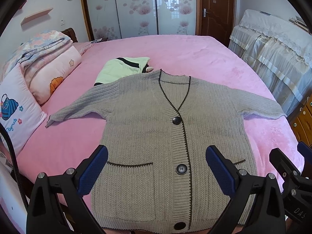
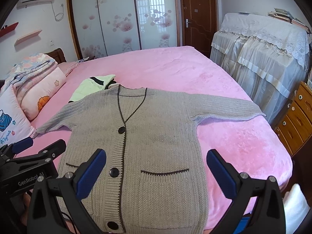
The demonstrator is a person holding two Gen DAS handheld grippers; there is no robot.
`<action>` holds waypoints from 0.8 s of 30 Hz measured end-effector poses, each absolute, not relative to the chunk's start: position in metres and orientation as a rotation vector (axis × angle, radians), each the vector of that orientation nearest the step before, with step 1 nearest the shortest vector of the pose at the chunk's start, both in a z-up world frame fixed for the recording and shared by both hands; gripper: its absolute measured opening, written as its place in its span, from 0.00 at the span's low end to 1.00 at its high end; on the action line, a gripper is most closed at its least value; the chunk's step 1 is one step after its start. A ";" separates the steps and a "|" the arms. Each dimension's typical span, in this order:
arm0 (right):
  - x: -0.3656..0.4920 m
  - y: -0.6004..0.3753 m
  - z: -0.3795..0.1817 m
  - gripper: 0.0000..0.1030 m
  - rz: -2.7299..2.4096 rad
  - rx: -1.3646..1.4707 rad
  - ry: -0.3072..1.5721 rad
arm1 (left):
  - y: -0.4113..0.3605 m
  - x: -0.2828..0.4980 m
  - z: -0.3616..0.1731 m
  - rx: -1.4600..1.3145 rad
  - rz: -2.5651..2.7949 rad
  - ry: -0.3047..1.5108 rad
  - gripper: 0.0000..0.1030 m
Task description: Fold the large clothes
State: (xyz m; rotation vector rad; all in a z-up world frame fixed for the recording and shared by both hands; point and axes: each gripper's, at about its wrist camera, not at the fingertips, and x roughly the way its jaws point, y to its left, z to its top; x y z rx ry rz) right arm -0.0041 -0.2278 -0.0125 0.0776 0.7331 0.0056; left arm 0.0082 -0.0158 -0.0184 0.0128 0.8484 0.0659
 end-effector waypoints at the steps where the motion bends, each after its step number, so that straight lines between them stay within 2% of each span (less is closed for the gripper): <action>1: -0.003 -0.230 -0.013 1.00 -0.001 0.081 0.734 | -0.017 0.009 -0.018 0.012 0.064 0.848 0.96; 6: -0.003 -0.238 -0.012 1.00 -0.008 0.099 0.720 | -0.023 0.017 -0.015 0.017 0.050 0.847 0.92; 24: 0.024 -0.309 0.025 1.00 -0.070 0.137 0.611 | -0.081 0.071 0.022 0.053 -0.051 0.811 0.91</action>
